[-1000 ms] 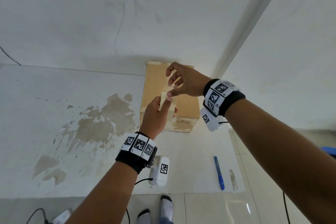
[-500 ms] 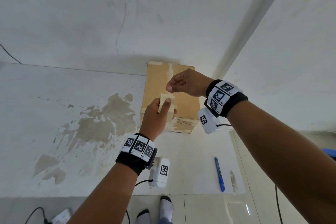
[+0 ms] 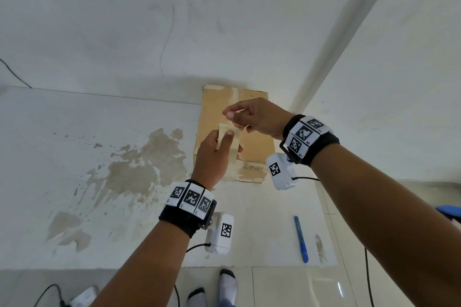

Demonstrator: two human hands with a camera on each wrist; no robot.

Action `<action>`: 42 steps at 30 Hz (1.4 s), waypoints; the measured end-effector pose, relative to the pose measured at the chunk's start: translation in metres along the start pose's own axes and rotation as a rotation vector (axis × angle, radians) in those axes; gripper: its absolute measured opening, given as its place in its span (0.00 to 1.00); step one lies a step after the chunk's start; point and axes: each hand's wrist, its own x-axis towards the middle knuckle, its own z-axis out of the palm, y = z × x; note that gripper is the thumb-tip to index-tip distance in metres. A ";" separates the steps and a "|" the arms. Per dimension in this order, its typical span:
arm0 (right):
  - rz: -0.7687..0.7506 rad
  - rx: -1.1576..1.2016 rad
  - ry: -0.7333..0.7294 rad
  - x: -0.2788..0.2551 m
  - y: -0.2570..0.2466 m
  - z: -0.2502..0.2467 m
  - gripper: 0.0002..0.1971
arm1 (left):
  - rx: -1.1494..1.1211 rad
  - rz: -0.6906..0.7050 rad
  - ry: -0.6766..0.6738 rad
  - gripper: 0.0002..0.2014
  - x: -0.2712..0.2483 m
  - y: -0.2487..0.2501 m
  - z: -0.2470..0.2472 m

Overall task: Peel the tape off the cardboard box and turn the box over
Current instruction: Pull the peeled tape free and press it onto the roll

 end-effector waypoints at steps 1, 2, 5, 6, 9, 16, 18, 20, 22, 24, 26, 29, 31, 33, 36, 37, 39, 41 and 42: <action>0.002 0.029 0.001 0.000 0.000 0.001 0.15 | 0.004 0.000 0.001 0.15 0.000 0.000 0.000; 0.004 0.057 0.007 0.000 0.000 0.002 0.15 | 0.010 0.002 0.002 0.15 -0.001 -0.001 0.000; 0.014 0.101 -0.004 -0.001 0.001 0.001 0.10 | 0.008 -0.003 0.002 0.15 -0.002 -0.002 0.001; 0.022 0.106 -0.017 -0.001 0.001 0.001 0.09 | 0.002 -0.008 0.003 0.15 -0.002 -0.002 0.001; 0.051 0.111 -0.034 -0.001 0.001 0.002 0.10 | -0.005 -0.004 0.006 0.15 -0.003 -0.002 0.001; 0.047 0.015 -0.041 -0.002 0.003 0.000 0.16 | 0.014 -0.022 0.004 0.19 -0.005 -0.001 0.004; 0.040 -0.002 -0.037 -0.002 0.004 0.000 0.16 | 0.001 -0.035 -0.001 0.19 -0.005 -0.001 0.004; 0.036 -0.025 -0.032 -0.003 0.005 0.000 0.14 | -0.015 -0.042 -0.008 0.17 -0.006 -0.001 0.004; 0.035 -0.053 -0.021 -0.004 0.004 0.001 0.12 | -0.025 -0.043 -0.013 0.16 -0.007 -0.002 0.004; 0.023 -0.084 -0.007 -0.004 0.005 0.002 0.11 | -0.030 -0.043 -0.016 0.16 -0.007 -0.002 0.005; 0.002 -0.103 0.007 -0.005 0.005 0.003 0.11 | -0.030 -0.043 -0.014 0.16 -0.008 -0.003 0.006; -0.028 -0.128 0.025 -0.007 0.005 0.003 0.10 | -0.022 -0.039 -0.020 0.15 -0.008 -0.002 0.006; -0.045 -0.136 0.034 -0.008 0.005 0.004 0.09 | -0.019 -0.040 -0.023 0.14 -0.009 -0.001 0.007; -0.066 -0.131 0.040 -0.009 0.005 0.004 0.08 | -0.013 -0.035 -0.021 0.14 -0.010 -0.002 0.007; -0.084 -0.153 0.060 -0.013 0.004 0.004 0.08 | -0.017 -0.034 -0.022 0.14 -0.010 -0.002 0.007; -0.091 -0.161 0.072 -0.013 0.004 0.004 0.08 | -0.017 -0.034 -0.021 0.14 -0.009 -0.003 0.008; -0.104 -0.149 0.098 -0.014 0.004 0.006 0.07 | -0.008 -0.034 -0.015 0.14 -0.008 -0.003 0.009; -0.123 -0.140 0.112 -0.014 0.003 0.009 0.08 | -0.013 -0.037 -0.007 0.14 -0.007 -0.003 0.009; -0.135 -0.159 0.122 -0.015 0.002 0.010 0.08 | -0.020 -0.038 -0.004 0.14 -0.006 -0.003 0.009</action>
